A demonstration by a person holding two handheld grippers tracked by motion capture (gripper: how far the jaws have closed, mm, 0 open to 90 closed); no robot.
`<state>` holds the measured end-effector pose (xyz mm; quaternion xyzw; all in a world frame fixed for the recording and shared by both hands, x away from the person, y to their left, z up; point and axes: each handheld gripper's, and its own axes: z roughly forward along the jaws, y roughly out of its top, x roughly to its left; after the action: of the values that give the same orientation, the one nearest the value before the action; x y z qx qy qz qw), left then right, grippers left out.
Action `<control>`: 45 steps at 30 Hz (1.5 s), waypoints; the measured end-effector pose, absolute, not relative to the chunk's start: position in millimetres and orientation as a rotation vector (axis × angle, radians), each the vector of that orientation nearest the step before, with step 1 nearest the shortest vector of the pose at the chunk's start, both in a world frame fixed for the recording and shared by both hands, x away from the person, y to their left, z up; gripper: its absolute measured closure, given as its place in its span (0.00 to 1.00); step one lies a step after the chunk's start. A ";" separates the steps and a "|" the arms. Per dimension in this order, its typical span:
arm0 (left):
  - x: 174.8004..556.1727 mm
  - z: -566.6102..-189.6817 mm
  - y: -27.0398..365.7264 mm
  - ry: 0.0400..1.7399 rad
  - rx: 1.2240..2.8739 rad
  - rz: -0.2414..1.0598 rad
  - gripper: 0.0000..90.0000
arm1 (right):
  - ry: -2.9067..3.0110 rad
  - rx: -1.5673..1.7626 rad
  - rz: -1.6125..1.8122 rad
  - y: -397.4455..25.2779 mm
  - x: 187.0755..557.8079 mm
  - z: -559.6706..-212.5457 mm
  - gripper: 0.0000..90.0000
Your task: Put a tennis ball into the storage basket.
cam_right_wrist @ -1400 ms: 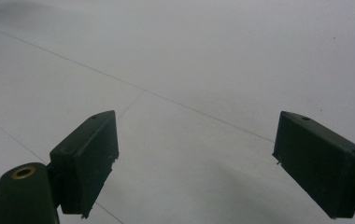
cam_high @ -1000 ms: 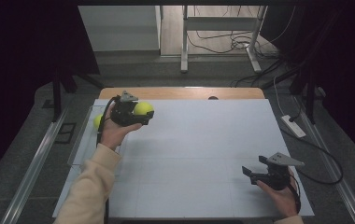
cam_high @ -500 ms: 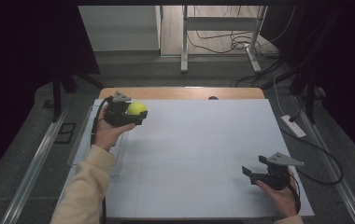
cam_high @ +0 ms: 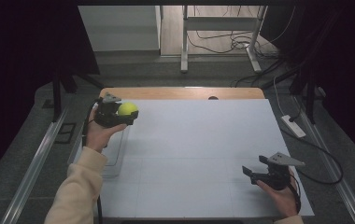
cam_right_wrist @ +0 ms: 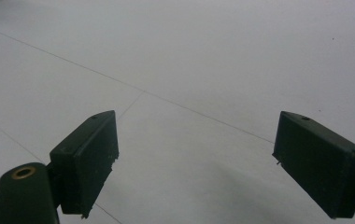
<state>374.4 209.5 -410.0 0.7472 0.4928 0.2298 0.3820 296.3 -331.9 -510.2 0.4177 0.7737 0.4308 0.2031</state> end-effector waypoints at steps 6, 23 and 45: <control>370.8 -409.5 220.1 1.278 1.900 0.598 0.30 | 2.160 1.167 1.200 -331.2 297.0 -510.5 0.16; 362.6 -420.1 251.7 1.364 1.877 0.611 0.30 | 2.163 1.169 1.200 -330.5 297.2 -510.7 0.16; 353.4 -427.1 280.9 1.442 1.848 0.627 0.30 | 2.161 1.171 1.197 -330.5 297.6 -511.0 0.16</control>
<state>353.4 280.9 -427.1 0.7135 0.5567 0.2419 0.3499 297.6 -330.5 -511.0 0.4196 0.7740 0.4288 0.2024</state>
